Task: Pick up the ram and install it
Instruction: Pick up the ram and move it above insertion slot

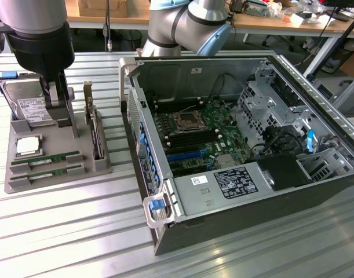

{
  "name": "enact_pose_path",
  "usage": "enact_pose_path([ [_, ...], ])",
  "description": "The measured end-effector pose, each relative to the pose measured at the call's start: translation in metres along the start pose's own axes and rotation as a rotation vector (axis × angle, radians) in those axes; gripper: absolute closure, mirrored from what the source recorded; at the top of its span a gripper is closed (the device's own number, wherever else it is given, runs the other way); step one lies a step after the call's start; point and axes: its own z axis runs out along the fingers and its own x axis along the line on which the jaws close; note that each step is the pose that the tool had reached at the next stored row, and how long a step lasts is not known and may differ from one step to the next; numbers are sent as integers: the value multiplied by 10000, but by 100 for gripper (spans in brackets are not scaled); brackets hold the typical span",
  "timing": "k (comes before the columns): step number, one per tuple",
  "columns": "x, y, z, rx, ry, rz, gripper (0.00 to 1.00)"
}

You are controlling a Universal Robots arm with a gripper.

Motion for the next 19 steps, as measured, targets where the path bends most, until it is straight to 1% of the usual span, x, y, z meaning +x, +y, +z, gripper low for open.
enact_pose_path([
  [19, 0, 0, 53, 0, 0, 0, 64],
])
